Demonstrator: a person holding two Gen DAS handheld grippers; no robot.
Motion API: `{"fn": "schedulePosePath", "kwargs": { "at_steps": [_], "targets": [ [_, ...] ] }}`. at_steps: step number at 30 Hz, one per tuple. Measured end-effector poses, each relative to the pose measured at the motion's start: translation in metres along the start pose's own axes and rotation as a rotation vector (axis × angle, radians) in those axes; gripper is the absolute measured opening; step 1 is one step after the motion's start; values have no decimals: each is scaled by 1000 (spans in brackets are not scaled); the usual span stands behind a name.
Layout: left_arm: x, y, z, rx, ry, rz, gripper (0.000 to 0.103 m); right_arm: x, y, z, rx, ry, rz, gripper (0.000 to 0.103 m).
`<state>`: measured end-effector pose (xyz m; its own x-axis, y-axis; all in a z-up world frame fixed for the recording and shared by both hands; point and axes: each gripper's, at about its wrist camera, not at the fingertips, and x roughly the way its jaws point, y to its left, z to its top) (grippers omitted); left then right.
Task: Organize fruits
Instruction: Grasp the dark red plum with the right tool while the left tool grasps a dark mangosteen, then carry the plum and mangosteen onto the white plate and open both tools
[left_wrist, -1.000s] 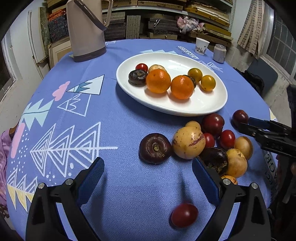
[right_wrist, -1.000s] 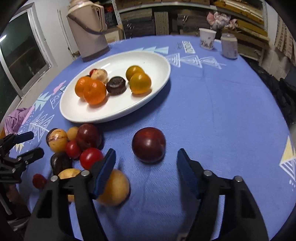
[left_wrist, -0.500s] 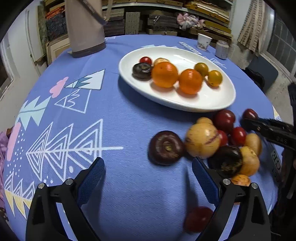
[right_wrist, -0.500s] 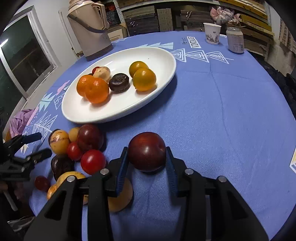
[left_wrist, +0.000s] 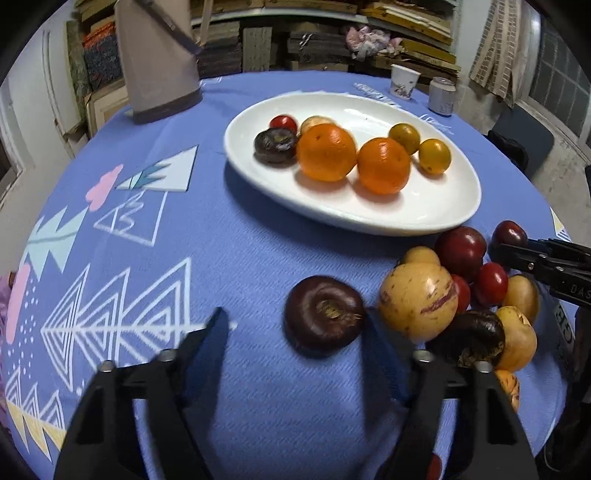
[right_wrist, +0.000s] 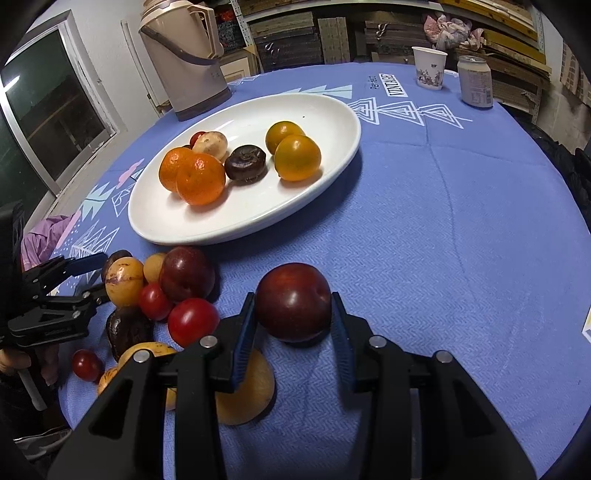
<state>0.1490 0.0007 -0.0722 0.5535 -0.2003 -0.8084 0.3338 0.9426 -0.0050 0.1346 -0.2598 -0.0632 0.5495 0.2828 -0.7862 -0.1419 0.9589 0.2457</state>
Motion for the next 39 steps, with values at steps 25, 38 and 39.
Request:
{"fn": "schedulePosePath", "kwargs": {
  "at_steps": [25, 38, 39],
  "targets": [
    [-49, 14, 7, -103, -79, -16, 42, -32, 10, 0, -28, -54, 17, 38],
    [-66, -4, 36, -54, -139, -40, 42, -60, 35, 19, -107, -118, 38, 38],
    [-66, -6, 39, -50, -144, -40, 42, -61, 36, 22, -113, -122, 41, 38]
  ]
}}
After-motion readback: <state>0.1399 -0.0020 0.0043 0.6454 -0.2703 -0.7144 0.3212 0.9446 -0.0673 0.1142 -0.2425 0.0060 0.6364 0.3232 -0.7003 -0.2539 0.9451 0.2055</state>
